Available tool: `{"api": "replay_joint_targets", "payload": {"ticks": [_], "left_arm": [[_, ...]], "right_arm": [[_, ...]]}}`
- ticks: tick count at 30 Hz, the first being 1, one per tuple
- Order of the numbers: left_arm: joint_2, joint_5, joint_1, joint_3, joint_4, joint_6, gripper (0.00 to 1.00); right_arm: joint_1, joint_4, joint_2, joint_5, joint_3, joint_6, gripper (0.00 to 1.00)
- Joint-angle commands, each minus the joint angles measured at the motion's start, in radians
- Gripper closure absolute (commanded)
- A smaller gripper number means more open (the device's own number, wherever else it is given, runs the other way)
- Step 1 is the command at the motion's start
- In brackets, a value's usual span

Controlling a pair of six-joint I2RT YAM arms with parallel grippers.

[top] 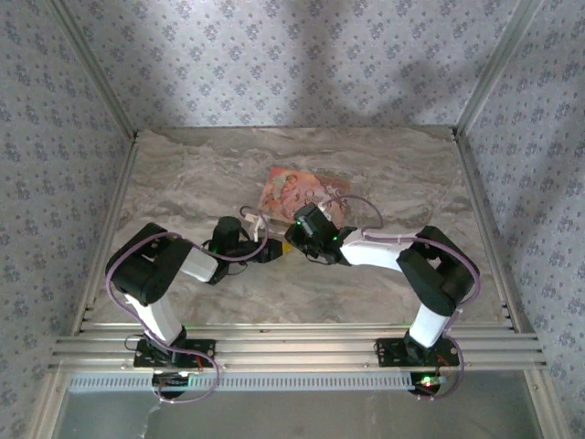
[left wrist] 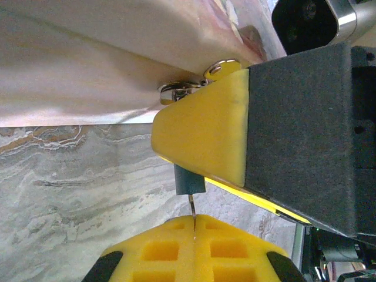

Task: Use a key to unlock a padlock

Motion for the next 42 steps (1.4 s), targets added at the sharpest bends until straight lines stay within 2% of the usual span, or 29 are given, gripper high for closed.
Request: {"api": "replay_joint_targets", "payload": {"ticks": [1, 5, 10, 12, 16, 18, 20, 22, 28, 32, 34, 35, 37, 40, 42], "left_arm": [[0.010, -0.037, 0.003, 0.052, 0.140, 0.008, 1.00], [-0.048, -0.192, -0.061, 0.010, 0.063, 0.196, 1.00], [-0.124, -0.566, -0.279, -0.043, -0.053, 0.586, 1.00], [-0.119, -0.662, -0.328, -0.055, -0.035, 0.653, 1.00], [-0.121, -0.788, -0.384, -0.071, -0.008, 0.738, 1.00], [-0.120, -0.794, -0.390, -0.072, -0.012, 0.744, 1.00], [-0.123, -0.851, -0.420, -0.085, -0.001, 0.778, 1.00], [-0.121, -0.969, -0.487, -0.089, 0.000, 0.870, 1.00], [-0.078, -1.136, -0.597, -0.067, 0.019, 1.048, 1.00], [-0.064, -1.141, -0.607, -0.049, -0.012, 1.054, 1.00], [-0.065, -1.121, -0.585, -0.047, -0.019, 0.993, 1.00], [-0.078, -1.057, -0.553, -0.048, -0.041, 0.932, 1.00], [-0.124, -0.840, -0.442, -0.058, -0.092, 0.749, 1.00], [-0.138, -0.569, -0.311, -0.083, -0.023, 0.552, 1.00], [-0.134, -0.469, -0.267, -0.071, -0.020, 0.467, 1.00]], "right_arm": [[0.034, -0.047, -0.014, -0.084, -0.003, -0.011, 1.00], [0.028, -0.068, -0.011, -0.109, 0.020, 0.003, 1.00], [0.018, -0.097, -0.003, -0.178, 0.041, 0.029, 1.00], [0.019, -0.127, -0.010, -0.187, 0.048, 0.030, 1.00], [0.023, -0.148, -0.038, -0.187, 0.034, 0.045, 1.00], [0.024, -0.145, -0.053, -0.181, 0.023, 0.052, 1.00], [0.025, -0.147, -0.063, -0.176, 0.017, 0.057, 1.00], [0.024, -0.149, -0.065, -0.180, 0.019, 0.058, 1.00], [0.013, -0.135, -0.047, -0.214, 0.020, 0.064, 1.00], [0.009, -0.137, -0.050, -0.220, 0.017, 0.059, 1.00], [0.009, -0.130, -0.056, -0.216, 0.009, 0.057, 1.00], [0.009, -0.125, -0.060, -0.213, 0.005, 0.058, 1.00], [0.010, -0.129, -0.070, -0.201, 0.000, 0.053, 1.00], [0.010, -0.145, -0.084, -0.180, -0.005, 0.037, 1.00], [0.010, -0.144, -0.087, -0.174, -0.008, 0.032, 1.00]]}}
